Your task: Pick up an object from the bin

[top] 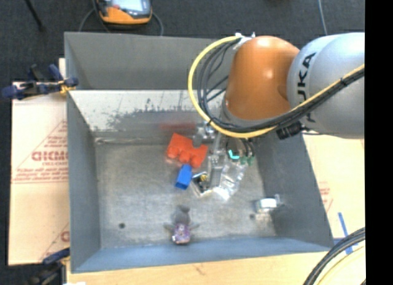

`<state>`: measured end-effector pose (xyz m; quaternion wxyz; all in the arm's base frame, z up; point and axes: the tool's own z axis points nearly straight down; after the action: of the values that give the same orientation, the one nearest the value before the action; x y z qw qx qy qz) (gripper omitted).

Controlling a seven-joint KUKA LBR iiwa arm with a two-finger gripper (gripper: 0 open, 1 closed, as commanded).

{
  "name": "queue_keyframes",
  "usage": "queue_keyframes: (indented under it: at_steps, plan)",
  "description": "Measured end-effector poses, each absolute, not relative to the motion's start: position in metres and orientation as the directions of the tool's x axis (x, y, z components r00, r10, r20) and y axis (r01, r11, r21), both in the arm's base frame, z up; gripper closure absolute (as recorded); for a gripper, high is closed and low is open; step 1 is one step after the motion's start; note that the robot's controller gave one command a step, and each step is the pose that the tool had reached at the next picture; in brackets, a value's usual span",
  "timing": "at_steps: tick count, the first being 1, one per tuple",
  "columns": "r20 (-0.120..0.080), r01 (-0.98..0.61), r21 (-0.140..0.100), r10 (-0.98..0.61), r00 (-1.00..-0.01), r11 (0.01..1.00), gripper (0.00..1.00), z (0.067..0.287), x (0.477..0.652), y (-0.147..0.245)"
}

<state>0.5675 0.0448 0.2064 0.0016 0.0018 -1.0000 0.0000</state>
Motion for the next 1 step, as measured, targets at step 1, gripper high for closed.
queue_keyframes:
  at_steps: [1]
  plan:
    - [-0.008, 0.094, 0.003, 0.094, -0.996, 0.996, 0.0, 0.0707, 0.5637, 0.0508]
